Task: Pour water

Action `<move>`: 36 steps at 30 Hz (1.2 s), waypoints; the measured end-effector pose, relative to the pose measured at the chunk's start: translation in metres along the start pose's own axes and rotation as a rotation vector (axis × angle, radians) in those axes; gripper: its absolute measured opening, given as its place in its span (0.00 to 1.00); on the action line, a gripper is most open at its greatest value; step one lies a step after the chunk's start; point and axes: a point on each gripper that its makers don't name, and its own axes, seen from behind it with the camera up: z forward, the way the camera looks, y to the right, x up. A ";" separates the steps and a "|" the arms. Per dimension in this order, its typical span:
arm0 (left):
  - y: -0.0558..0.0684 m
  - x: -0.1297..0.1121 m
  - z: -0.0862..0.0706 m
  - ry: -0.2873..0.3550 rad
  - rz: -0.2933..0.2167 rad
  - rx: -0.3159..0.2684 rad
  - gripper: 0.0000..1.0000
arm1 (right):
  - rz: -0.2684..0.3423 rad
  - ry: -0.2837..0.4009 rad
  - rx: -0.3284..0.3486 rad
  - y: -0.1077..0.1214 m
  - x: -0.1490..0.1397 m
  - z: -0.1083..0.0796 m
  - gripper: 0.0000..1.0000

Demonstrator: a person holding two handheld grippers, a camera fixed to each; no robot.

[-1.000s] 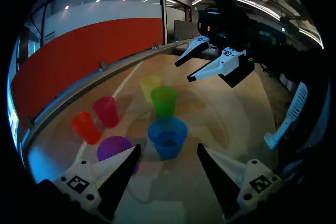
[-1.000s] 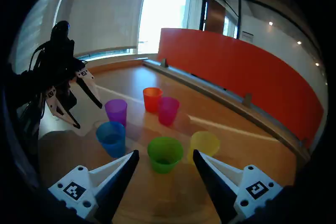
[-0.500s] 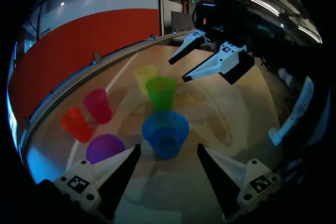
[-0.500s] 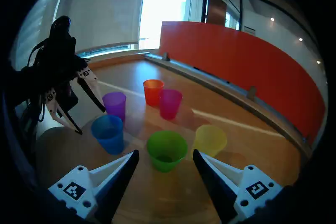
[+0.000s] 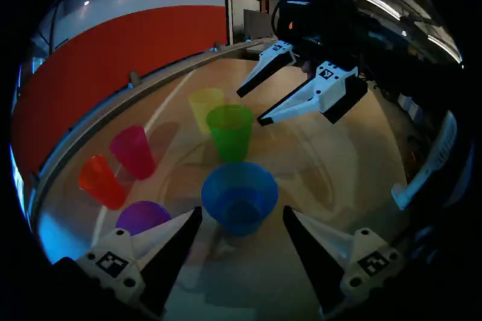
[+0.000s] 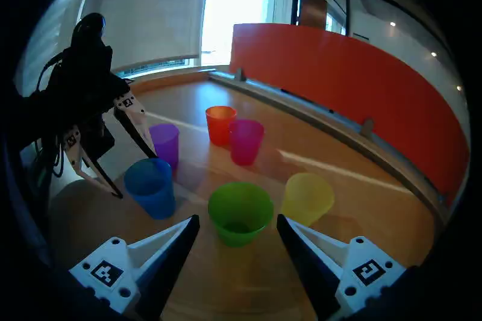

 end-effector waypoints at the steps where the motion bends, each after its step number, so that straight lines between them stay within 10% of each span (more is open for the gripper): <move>1: 0.000 0.000 0.002 0.000 0.000 -0.001 1.00 | 0.000 -0.001 0.001 0.000 0.000 0.001 1.00; 36: -0.002 0.009 0.025 -0.023 0.021 -0.014 0.89 | 0.012 -0.004 0.003 0.009 -0.004 0.013 1.00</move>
